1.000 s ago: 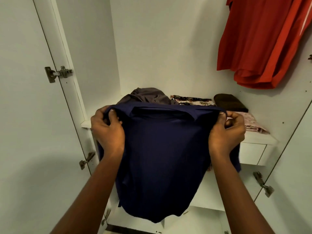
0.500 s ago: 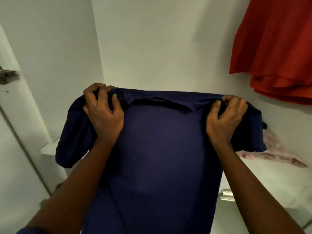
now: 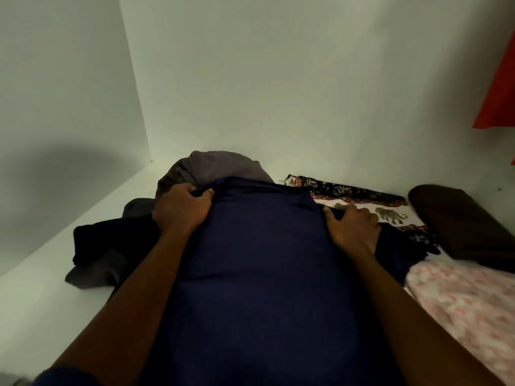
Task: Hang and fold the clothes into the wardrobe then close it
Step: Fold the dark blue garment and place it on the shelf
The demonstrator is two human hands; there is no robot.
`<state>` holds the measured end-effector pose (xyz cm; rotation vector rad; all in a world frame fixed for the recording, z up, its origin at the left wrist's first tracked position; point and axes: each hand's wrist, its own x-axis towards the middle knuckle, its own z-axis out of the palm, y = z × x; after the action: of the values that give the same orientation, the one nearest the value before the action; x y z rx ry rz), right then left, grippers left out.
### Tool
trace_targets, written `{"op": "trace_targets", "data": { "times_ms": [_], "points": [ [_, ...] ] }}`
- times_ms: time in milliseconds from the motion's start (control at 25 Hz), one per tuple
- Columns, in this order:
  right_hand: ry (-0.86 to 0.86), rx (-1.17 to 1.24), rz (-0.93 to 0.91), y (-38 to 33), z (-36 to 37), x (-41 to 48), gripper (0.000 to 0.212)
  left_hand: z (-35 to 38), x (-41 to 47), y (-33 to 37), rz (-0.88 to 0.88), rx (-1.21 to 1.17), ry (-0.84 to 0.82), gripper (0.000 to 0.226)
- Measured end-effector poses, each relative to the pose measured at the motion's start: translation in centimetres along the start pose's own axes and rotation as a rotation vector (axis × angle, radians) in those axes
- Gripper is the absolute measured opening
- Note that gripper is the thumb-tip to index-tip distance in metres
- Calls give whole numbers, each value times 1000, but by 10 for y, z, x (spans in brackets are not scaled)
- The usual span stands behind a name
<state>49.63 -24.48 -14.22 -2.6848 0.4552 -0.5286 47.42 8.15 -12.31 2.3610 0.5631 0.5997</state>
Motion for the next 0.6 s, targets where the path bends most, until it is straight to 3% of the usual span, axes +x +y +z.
{"op": "trace_targets", "data": {
  "times_ms": [200,320,440,520,600],
  "points": [
    [-25,-189,7,0,13,10,70,9,0,-6,-33,22,74,43],
    [-11,-179,-2,-3,11,10,62,4,-10,-2,12,-71,148,34],
    [158,-53,-139,-3,11,1,38,-13,-32,-2,116,-142,156,29],
    [311,57,-252,-6,9,-1,30,-34,-56,-4,178,-92,255,30],
    [405,209,-458,-27,1,-5,28,-62,-89,-12,129,-49,407,30]
  ]
}}
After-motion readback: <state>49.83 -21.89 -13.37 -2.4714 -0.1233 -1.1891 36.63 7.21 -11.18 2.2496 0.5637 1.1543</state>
